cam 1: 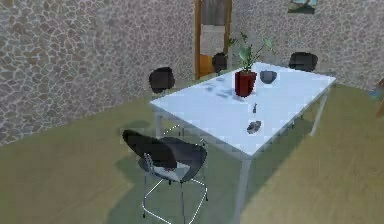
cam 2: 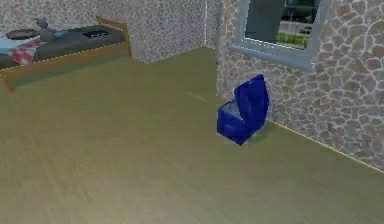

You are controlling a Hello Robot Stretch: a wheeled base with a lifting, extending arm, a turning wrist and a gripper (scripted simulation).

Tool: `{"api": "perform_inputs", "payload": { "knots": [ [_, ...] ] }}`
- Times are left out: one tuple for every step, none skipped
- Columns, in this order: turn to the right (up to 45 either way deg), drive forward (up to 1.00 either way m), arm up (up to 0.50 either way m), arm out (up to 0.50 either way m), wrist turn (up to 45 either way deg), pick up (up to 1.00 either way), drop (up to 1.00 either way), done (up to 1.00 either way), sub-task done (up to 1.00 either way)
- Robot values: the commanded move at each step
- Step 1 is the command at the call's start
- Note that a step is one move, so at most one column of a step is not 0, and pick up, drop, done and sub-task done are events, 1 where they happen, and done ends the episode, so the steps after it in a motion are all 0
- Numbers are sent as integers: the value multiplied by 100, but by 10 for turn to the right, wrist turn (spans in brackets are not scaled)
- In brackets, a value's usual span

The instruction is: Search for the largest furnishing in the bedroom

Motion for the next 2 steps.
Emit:
{"api": "perform_inputs", "payload": {
  "knots": [
    [-450,0,0,0,0,0,0,0,0],
    [-450,0,0,0,0,0,0,0,0]
  ]
}}
